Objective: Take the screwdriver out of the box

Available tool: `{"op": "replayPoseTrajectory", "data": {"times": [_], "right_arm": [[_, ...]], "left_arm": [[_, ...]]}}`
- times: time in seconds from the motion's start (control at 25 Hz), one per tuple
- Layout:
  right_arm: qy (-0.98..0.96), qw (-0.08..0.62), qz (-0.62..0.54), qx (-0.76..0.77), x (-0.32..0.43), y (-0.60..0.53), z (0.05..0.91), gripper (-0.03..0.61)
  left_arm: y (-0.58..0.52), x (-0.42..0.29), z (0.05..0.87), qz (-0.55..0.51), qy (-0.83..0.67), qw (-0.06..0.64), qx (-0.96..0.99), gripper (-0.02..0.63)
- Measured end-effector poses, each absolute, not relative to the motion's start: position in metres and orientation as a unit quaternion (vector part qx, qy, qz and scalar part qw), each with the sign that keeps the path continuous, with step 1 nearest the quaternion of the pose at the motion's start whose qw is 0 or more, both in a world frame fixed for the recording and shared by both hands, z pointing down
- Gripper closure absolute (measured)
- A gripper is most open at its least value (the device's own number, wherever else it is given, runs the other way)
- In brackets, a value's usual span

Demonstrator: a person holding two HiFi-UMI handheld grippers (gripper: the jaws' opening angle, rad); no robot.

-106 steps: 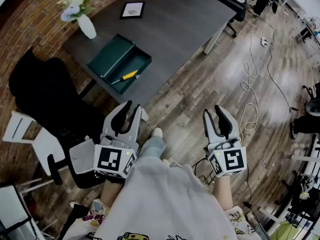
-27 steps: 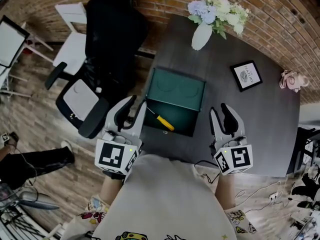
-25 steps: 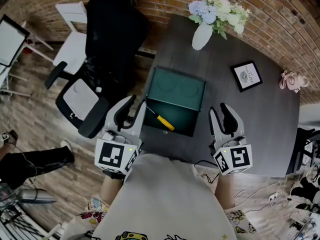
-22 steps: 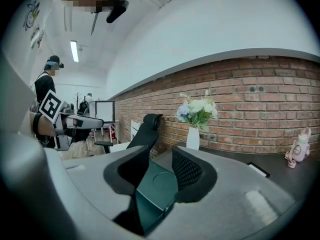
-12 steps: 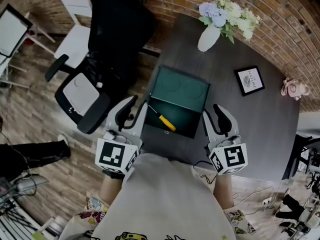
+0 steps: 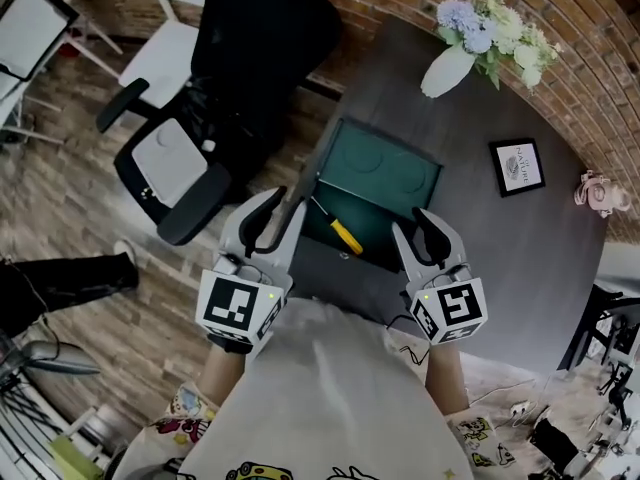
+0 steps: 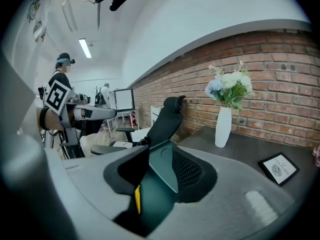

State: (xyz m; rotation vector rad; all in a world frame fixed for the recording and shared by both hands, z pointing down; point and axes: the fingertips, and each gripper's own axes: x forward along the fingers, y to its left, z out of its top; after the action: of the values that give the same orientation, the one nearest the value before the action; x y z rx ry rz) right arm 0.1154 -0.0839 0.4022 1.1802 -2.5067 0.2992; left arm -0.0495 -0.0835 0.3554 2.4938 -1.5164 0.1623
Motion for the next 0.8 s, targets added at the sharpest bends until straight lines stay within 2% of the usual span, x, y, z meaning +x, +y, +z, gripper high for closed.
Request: {"op": "replayPoseTrajectory", "data": {"times": [0.8], "right_arm": [[-0.900,0.257,0.153,0.316,0.062,-0.088,0.481,0.439]], "left_arm": [[-0.081,-0.050,0.394,0.070,-0.525,0.145,0.836,0.522]]}}
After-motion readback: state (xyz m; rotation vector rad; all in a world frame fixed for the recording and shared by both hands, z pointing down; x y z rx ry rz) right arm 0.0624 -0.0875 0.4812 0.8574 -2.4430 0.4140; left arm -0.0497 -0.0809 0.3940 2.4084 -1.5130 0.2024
